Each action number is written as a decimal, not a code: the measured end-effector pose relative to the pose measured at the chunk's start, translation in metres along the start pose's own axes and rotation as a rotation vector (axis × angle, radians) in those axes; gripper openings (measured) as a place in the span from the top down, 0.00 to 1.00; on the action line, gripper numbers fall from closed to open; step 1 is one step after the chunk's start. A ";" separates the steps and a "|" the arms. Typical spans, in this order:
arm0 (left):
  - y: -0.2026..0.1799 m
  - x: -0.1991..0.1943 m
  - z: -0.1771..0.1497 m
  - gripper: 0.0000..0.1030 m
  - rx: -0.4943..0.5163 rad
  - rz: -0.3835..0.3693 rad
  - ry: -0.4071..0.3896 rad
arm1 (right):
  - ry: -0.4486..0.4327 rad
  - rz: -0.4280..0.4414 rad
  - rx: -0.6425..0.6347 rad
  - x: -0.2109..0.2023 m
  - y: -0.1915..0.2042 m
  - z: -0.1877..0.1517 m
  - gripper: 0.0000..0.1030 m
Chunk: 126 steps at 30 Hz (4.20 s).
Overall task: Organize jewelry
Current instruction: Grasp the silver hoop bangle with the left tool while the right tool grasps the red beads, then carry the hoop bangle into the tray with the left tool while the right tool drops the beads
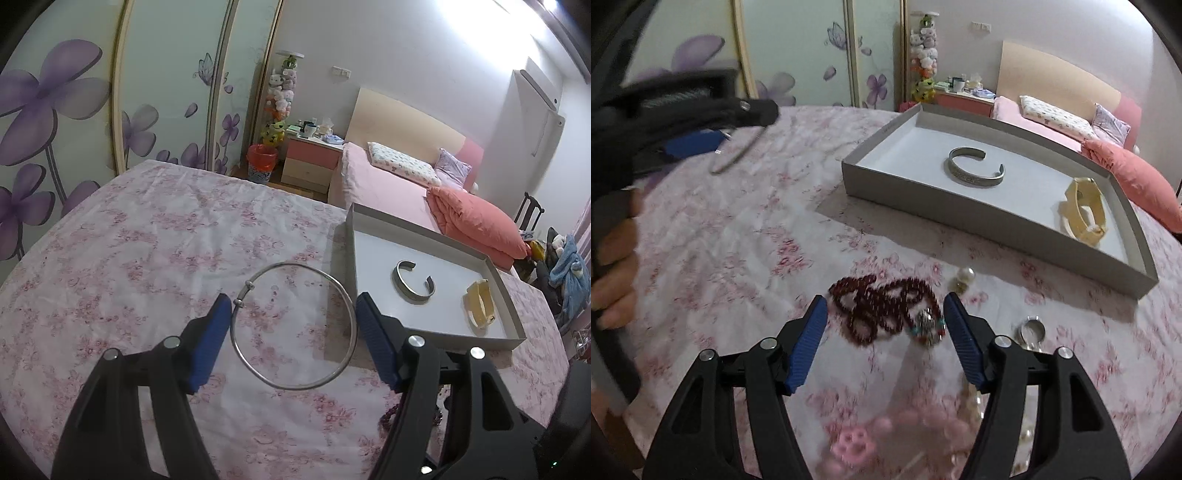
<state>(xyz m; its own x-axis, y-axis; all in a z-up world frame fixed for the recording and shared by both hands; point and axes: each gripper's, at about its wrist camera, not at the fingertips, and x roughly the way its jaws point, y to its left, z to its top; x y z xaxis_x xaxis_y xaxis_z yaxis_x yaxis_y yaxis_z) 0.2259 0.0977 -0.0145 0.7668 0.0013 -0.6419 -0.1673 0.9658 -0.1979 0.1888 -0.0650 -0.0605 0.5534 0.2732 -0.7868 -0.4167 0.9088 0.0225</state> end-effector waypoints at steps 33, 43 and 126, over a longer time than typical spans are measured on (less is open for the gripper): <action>-0.042 -0.078 -0.028 0.34 0.105 -0.029 -0.215 | -0.580 -0.118 0.171 -0.162 -0.081 -0.028 0.91; -0.082 -0.098 -0.050 0.34 0.225 0.001 -0.326 | -0.694 -0.259 0.104 -0.166 -0.072 -0.038 0.91; -0.136 0.099 0.011 0.19 0.177 -0.028 -0.144 | -0.476 -0.111 0.312 -0.030 -0.184 0.058 0.53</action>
<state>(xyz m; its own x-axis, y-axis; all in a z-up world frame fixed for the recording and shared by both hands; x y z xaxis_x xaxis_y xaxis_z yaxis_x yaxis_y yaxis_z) 0.3315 -0.0307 -0.0425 0.8525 -0.0018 -0.5227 -0.0425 0.9964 -0.0728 0.2910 -0.2225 -0.0055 0.8752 0.2172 -0.4323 -0.1452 0.9703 0.1935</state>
